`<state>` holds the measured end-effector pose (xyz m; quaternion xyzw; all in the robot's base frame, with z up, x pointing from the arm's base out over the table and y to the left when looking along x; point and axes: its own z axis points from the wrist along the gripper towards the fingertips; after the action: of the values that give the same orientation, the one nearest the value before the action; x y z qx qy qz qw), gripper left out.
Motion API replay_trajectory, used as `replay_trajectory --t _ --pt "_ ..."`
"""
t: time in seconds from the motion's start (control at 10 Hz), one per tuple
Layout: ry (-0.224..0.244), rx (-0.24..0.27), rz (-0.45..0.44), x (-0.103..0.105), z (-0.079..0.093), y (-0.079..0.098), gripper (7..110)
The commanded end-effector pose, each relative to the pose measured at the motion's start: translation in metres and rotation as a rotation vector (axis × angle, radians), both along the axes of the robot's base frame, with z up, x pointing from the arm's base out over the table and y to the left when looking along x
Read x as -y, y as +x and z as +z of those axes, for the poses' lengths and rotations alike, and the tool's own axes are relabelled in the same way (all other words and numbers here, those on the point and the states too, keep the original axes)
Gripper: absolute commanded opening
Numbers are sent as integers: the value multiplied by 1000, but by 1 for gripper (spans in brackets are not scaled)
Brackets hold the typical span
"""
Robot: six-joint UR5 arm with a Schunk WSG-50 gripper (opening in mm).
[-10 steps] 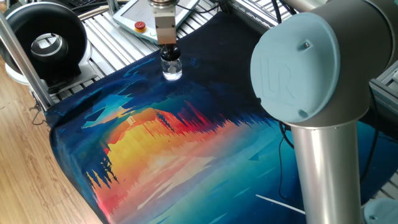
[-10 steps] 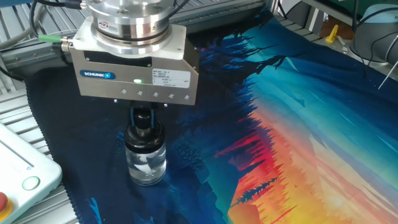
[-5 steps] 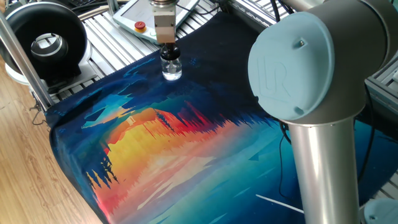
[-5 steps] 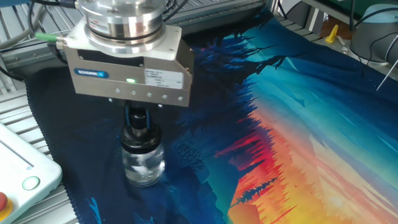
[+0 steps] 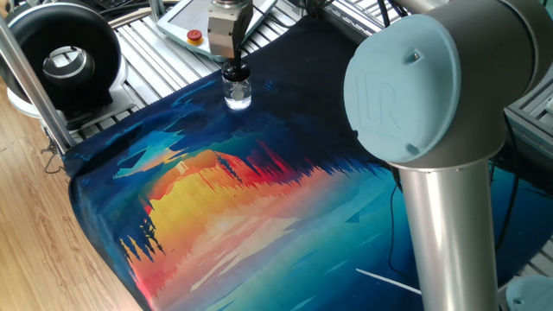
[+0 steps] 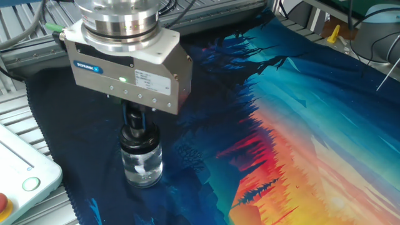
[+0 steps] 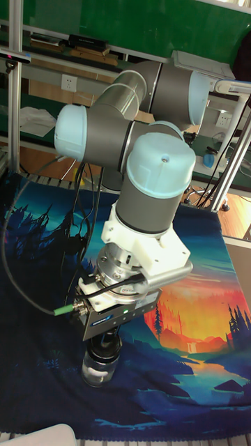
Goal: Screw the lid onto the jar
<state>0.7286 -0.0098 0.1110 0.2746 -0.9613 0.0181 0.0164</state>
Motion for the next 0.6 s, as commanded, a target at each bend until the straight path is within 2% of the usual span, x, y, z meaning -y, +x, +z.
replay_trajectory --t 0.0,0.1,0.2,0.5 --pt "1 -54 -126 0 18 -2 7" --pt "23 -64 -180 -9 19 -1 7" --pt "47 -57 -205 -13 13 1 7" --pt "44 -51 -255 -10 6 3 7"
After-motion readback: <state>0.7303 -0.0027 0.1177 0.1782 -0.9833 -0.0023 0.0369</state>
